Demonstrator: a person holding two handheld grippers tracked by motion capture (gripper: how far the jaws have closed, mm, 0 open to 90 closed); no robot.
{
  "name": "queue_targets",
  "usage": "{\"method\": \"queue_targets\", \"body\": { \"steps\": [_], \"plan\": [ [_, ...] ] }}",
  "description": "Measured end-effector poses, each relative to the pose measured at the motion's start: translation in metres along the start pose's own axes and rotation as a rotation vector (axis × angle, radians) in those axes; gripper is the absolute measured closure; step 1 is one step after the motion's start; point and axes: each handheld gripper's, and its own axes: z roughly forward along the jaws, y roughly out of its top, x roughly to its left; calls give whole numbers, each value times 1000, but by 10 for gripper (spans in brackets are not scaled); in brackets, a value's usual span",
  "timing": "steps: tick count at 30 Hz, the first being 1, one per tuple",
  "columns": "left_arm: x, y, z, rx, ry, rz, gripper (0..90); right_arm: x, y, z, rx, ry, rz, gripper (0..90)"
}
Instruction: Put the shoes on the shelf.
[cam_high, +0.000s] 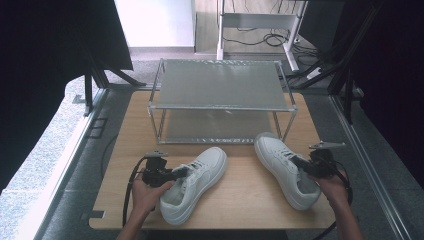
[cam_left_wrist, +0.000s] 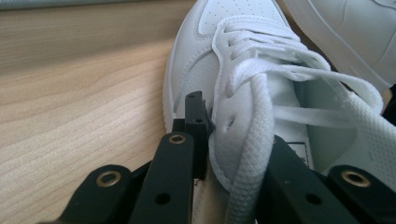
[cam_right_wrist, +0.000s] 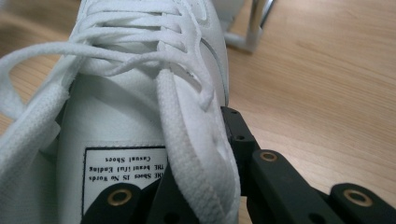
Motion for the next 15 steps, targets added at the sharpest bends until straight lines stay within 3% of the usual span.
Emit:
{"method": "queue_targets", "body": {
  "steps": [8,15],
  "plan": [
    [-4,5,-19,-86,-51,-7,831,-3,-3,-15,-103,99,88,867],
    [-10,12,-31,-127,-82,12,832,-3,-3,-24,-145,144,112,867]
  ]
}}
